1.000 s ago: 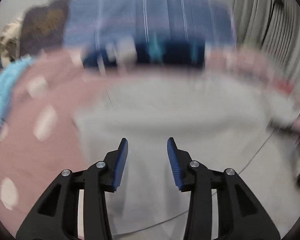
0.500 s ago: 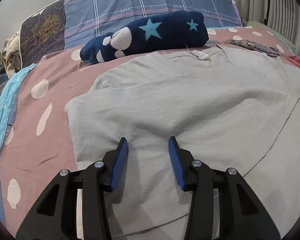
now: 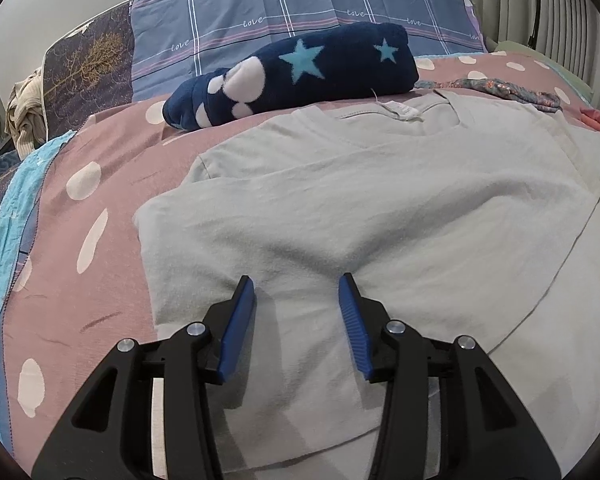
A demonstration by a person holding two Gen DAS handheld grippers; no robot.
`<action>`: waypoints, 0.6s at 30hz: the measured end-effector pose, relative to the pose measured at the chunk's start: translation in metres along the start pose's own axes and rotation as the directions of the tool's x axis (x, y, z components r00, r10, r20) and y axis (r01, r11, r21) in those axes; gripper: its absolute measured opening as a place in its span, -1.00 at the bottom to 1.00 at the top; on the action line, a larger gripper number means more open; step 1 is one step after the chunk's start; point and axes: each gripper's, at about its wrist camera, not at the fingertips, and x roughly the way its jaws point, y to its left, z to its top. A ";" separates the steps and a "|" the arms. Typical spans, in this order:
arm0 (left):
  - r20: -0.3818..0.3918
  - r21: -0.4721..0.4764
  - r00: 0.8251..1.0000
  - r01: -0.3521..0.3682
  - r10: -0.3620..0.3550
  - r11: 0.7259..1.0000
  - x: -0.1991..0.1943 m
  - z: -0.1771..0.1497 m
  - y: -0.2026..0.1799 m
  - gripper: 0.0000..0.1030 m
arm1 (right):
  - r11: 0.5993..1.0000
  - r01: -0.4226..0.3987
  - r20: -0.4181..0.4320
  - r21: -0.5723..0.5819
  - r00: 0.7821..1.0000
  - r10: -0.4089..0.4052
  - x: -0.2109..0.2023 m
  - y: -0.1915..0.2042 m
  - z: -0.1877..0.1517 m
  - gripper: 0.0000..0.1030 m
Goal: Fold small clothes
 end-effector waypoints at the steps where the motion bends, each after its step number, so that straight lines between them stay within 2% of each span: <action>1: 0.000 0.000 1.000 -0.001 0.001 1.000 0.000 0.000 0.000 -0.10 | 1.000 0.002 0.013 -0.010 1.000 -0.002 -0.001 -0.002 0.003 0.08; 3: 0.000 0.001 1.000 -0.002 0.002 1.000 0.000 0.000 0.000 -0.10 | 0.998 0.007 0.061 -0.067 0.998 -0.003 -0.007 0.005 0.012 0.05; 5: 0.000 0.002 1.000 -0.002 0.002 1.000 0.000 0.000 0.000 -0.10 | 0.983 0.006 0.128 -0.182 0.992 0.018 -0.016 0.033 0.013 -0.01; 7: 0.000 0.002 1.000 -0.002 0.002 1.000 0.000 0.000 0.000 -0.10 | 0.949 0.034 0.171 -0.312 0.985 0.021 -0.017 0.064 0.016 -0.07; 9: 0.000 0.001 1.000 -0.002 0.002 1.000 0.000 0.000 0.000 -0.10 | 0.909 0.079 0.172 -0.410 0.985 -0.008 -0.004 0.094 0.023 -0.19; 10: 0.000 0.001 1.000 -0.001 0.001 1.000 0.000 0.000 0.000 -0.10 | 0.894 0.097 0.159 -0.437 0.987 -0.030 0.007 0.105 0.028 -0.34; 13: 0.000 -0.001 1.000 0.000 0.000 1.000 0.000 0.001 0.000 -0.10 | 0.867 0.187 0.120 -0.462 0.982 -0.148 0.043 0.122 0.038 -0.43; 15: 0.000 -0.001 1.000 0.001 -0.001 1.000 0.000 0.001 0.000 -0.10 | 0.864 0.211 0.092 -0.458 0.977 -0.190 0.061 0.122 0.045 -0.44; 16: 0.000 -0.002 1.000 0.002 -0.002 1.000 0.000 0.001 0.001 -0.10 | 0.869 0.209 0.095 -0.449 0.978 -0.186 0.065 0.119 0.047 -0.54; 18: -0.001 -0.006 1.000 0.007 -0.007 1.000 -0.001 0.001 0.002 -0.10 | 0.888 0.197 0.090 -0.415 0.980 -0.175 0.064 0.117 0.051 -0.95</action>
